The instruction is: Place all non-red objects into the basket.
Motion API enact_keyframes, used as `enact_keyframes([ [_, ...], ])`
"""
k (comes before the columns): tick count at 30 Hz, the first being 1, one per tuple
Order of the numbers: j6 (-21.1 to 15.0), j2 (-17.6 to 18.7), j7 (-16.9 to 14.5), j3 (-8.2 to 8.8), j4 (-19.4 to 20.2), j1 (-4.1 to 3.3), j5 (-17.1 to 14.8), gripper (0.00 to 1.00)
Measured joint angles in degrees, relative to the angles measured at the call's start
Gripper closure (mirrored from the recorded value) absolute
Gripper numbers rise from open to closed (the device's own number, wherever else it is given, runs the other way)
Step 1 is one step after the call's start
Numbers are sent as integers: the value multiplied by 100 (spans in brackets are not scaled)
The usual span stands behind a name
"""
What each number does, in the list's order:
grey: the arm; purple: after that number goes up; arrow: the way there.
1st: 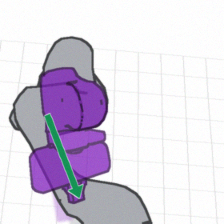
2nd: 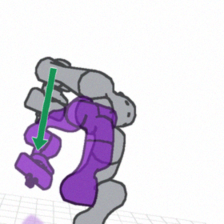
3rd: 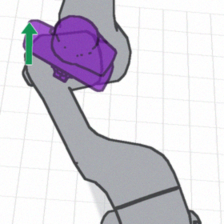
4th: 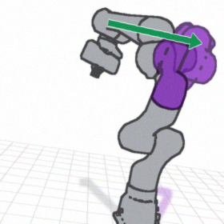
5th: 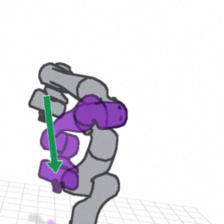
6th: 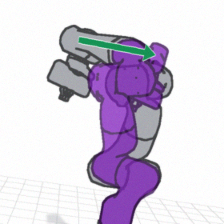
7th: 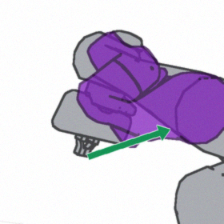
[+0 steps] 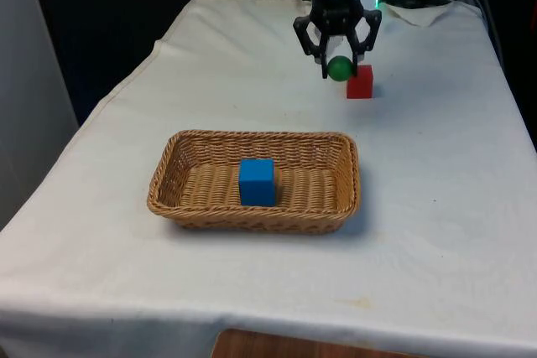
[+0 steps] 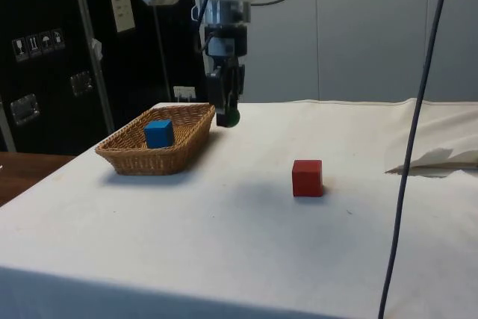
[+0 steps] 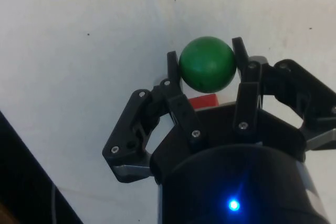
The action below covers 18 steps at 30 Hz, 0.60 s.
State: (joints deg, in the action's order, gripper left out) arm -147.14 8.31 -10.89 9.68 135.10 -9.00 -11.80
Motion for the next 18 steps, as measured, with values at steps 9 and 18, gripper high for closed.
enact_keyframes([
  [9, 201, 86, 0, 0, -264, 11, -6, 100],
  [18, 516, 510, 0, 0, -888, 46, -11, 100],
])
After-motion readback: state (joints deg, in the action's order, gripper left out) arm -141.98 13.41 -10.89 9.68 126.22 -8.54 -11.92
